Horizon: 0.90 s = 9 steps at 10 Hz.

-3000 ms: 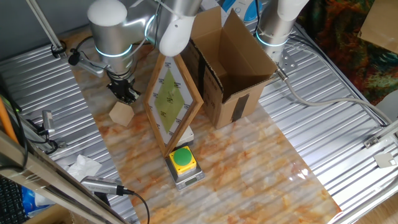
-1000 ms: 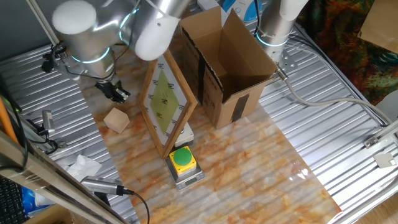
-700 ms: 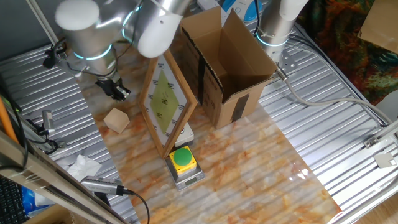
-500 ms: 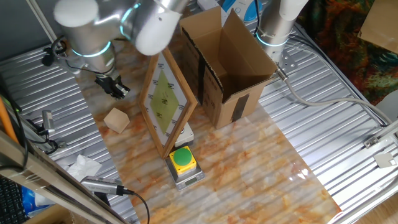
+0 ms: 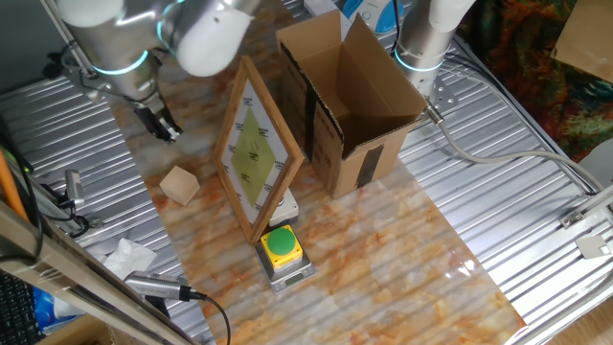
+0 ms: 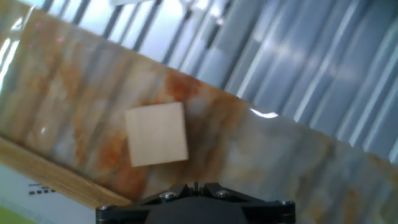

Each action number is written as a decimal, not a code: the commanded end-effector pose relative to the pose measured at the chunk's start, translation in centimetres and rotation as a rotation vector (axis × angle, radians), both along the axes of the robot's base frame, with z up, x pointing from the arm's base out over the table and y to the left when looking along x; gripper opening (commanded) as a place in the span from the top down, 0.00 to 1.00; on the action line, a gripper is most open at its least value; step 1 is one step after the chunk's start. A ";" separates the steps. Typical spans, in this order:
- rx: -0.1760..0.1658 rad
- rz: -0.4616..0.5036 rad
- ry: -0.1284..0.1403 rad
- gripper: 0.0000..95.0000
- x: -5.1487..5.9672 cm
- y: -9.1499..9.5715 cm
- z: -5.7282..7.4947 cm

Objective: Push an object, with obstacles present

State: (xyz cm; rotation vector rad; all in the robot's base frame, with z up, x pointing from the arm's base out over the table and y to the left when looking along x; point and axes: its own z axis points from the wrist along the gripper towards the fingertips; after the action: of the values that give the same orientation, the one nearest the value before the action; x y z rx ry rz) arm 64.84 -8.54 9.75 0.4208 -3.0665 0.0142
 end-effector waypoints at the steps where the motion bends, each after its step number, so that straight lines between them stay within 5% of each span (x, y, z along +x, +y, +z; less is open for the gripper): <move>1: 0.034 -0.175 -0.015 1.00 0.7 -1.6 -1.7; 9: 0.022 -0.220 -0.025 1.00 0.7 -1.4 -2.3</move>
State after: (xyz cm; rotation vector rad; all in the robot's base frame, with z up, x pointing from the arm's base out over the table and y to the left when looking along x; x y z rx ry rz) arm 65.71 -9.93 7.42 0.0825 -3.1225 -0.0197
